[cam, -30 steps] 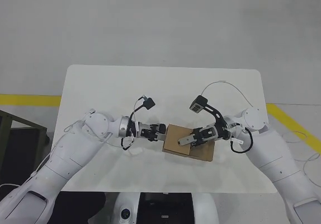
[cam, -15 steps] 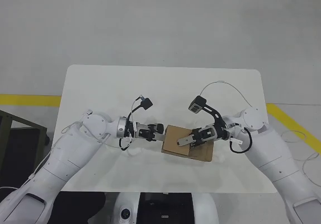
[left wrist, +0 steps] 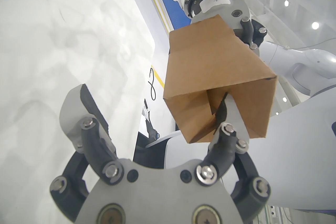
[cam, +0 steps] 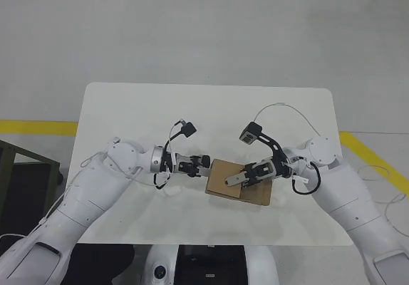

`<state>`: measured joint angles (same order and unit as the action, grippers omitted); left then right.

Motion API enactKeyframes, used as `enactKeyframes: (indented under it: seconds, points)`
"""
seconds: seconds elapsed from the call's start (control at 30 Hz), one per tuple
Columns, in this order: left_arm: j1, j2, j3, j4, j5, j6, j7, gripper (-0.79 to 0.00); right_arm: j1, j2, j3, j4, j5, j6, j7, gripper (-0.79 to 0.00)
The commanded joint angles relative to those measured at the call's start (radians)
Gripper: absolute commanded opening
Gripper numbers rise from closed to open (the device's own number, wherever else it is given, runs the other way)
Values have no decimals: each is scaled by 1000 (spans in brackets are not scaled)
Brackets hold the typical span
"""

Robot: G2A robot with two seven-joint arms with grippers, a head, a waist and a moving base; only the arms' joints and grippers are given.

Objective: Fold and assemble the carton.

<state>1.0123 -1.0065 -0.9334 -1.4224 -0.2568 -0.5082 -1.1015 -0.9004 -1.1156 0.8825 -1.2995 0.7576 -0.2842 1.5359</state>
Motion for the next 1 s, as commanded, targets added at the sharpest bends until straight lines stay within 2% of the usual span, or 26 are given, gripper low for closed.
enactKeyframes:
  seconds: [0.0, 0.17, 0.27, 0.47, 0.63, 0.7, 0.83, 0.97]
  points:
    - [14, 6, -16, 5, 12, 4, 0, 0, 1, 0, -1, 3, 1, 0, 0, -785]
    - [60, 25, -71, -2, 40, 2, 9, 0, 5, 0, -7, 7, 3, 0, 0, -785]
    - [82, 35, -106, -21, 85, -31, 35, 0, 9, -1, -13, 10, 5, 0, 0, -785]
    - [108, 45, -152, -59, 268, -260, 132, 0, 20, 2, -33, 28, 14, 0, 0, -785]
    - [122, 46, -190, -54, 454, -455, 274, 0, 33, 9, -48, 57, 22, 0, 0, -785]
    - [128, 45, -210, -46, 548, -504, 335, 0, 42, 10, -59, 78, 20, 0, 0, -785]
    - [154, 49, -220, -103, 735, -504, 448, 0, 61, 4, -84, 128, 13, 0, 0, -785]
    - [172, 67, -199, -143, 882, -504, 533, 0, 88, -12, -118, 176, -14, -11, -11, -785]
